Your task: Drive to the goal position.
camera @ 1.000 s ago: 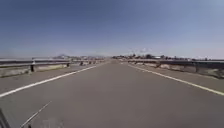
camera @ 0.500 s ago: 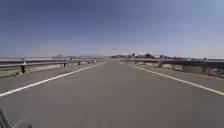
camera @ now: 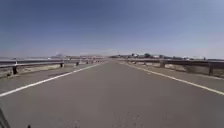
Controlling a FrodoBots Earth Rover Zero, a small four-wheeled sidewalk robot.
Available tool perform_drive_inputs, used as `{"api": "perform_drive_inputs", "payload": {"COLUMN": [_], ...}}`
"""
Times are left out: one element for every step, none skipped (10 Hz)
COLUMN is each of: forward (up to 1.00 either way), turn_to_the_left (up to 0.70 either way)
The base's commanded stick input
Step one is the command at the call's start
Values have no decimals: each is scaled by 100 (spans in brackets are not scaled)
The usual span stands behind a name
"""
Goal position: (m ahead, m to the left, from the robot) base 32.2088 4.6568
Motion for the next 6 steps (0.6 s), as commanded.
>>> {"api": "perform_drive_inputs", "payload": {"forward": [100, 100, 100, 100, 100, 100], "turn_to_the_left": [0, 0, 0, 0, 0, 0]}}
